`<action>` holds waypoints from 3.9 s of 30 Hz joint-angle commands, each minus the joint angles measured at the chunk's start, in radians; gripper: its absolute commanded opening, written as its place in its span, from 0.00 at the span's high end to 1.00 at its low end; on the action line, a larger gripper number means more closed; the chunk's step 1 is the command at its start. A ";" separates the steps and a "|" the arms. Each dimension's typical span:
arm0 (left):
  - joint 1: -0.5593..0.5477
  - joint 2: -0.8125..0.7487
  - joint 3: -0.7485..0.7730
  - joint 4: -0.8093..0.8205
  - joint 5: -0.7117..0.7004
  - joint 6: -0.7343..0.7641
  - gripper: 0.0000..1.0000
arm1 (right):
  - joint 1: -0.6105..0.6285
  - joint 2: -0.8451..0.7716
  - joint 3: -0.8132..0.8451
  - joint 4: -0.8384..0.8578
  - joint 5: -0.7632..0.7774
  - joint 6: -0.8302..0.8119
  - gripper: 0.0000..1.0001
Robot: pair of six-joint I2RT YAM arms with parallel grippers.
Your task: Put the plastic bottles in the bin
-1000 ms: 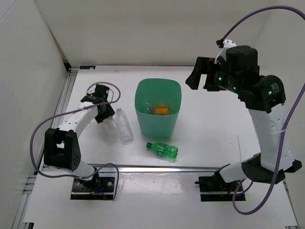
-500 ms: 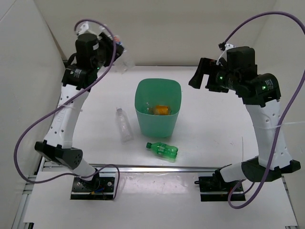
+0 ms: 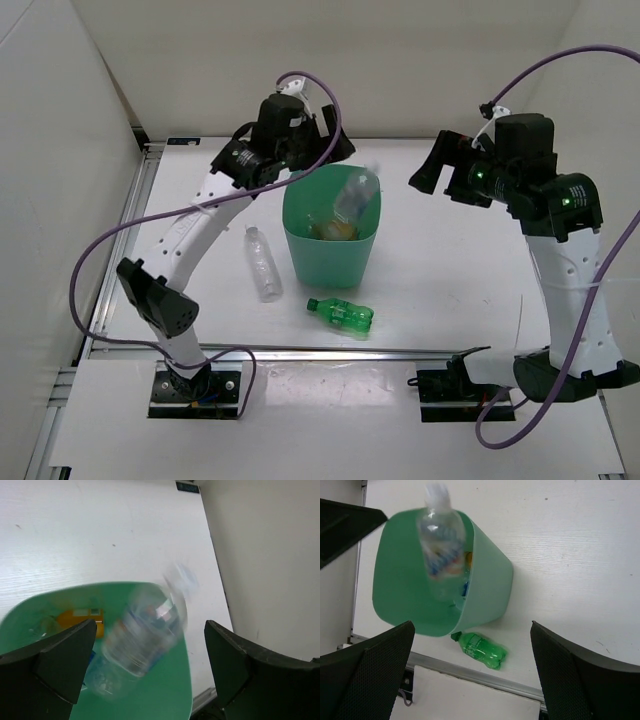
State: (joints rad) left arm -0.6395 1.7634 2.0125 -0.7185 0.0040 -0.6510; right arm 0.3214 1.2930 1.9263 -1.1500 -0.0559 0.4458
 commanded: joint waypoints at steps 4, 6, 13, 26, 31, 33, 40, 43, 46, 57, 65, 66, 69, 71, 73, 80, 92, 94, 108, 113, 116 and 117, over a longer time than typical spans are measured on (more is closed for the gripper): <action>0.009 -0.313 -0.108 0.017 -0.272 0.074 0.00 | -0.004 -0.090 -0.122 0.027 0.022 -0.035 0.00; 0.009 -0.414 -0.248 0.017 -0.385 0.050 0.00 | -0.004 -0.106 -0.153 0.027 0.022 -0.035 0.00; 0.182 -0.570 -0.768 0.017 -0.367 -0.130 0.00 | -0.004 -0.115 -0.193 0.036 0.010 -0.025 0.00; 0.366 -0.283 -0.943 0.100 -0.078 -0.053 0.00 | -0.004 -0.084 -0.165 0.036 -0.009 -0.053 0.00; 0.366 -0.171 -0.911 0.110 -0.015 -0.044 0.00 | -0.013 -0.084 -0.165 0.036 -0.009 -0.062 0.00; 0.354 -0.119 -0.900 0.110 -0.002 -0.035 0.00 | -0.013 -0.084 -0.165 0.036 -0.009 -0.062 0.00; 0.366 -0.059 -0.900 0.110 0.034 -0.025 0.27 | -0.013 -0.084 -0.174 0.036 -0.009 -0.062 0.00; 0.392 -0.141 -0.879 0.084 -0.002 -0.079 0.54 | -0.013 -0.084 -0.174 0.036 -0.009 -0.062 0.00; 0.417 -0.247 -0.778 0.036 -0.057 -0.150 0.54 | -0.013 -0.084 -0.174 0.036 -0.009 -0.062 0.00; 0.374 -0.282 -0.108 0.016 -0.064 -0.196 0.53 | -0.013 -0.075 -0.243 0.055 -0.018 -0.062 0.00; 0.180 -0.087 0.074 0.025 0.070 -0.107 0.47 | -0.013 -0.084 -0.286 0.084 -0.009 -0.042 0.00; 0.134 -0.087 0.043 0.025 0.056 -0.096 0.45 | -0.013 -0.093 -0.286 0.084 -0.009 -0.042 0.00; 0.057 -0.087 -0.017 0.025 -0.005 -0.062 0.37 | -0.013 -0.106 -0.312 0.095 -0.009 -0.024 0.00; 0.034 -0.087 -0.038 0.025 -0.006 -0.038 0.22 | -0.013 -0.126 -0.325 0.095 -0.009 -0.024 0.00; -0.008 -0.087 -0.023 0.025 -0.035 0.017 0.00 | -0.013 -0.148 -0.358 0.095 -0.009 -0.015 0.00; -0.049 -0.208 0.007 0.025 -0.255 0.112 0.00 | -0.013 -0.199 -0.414 0.095 -0.010 -0.038 0.00; 0.032 -0.752 -0.744 0.004 -0.731 -0.016 0.00 | 0.456 -0.354 -0.662 0.137 0.129 -0.196 0.00; 0.041 -0.785 -0.808 -0.027 -0.731 -0.038 0.00 | 0.617 -0.374 -0.714 0.171 0.250 -0.196 0.00; 0.210 -0.714 -0.765 -0.174 -0.664 0.004 0.00 | 0.995 -0.133 -0.989 0.363 0.696 -0.234 0.00; 0.244 -0.723 -0.802 -0.174 -0.641 0.022 0.00 | 0.986 -0.049 -1.021 0.502 0.642 -0.294 0.00; 0.262 -0.733 -0.802 -0.174 -0.630 0.033 0.00 | 0.986 -0.027 -1.030 0.535 0.595 -0.294 0.00; 0.262 -0.733 -0.811 -0.183 -0.621 0.033 0.00 | 0.986 -0.027 -1.030 0.573 0.535 -0.294 0.00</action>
State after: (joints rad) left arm -0.3927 1.0557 1.2068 -0.8841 -0.6407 -0.6357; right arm 1.3071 1.2636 0.9005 -0.6983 0.5442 0.1745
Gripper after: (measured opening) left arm 0.998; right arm 0.998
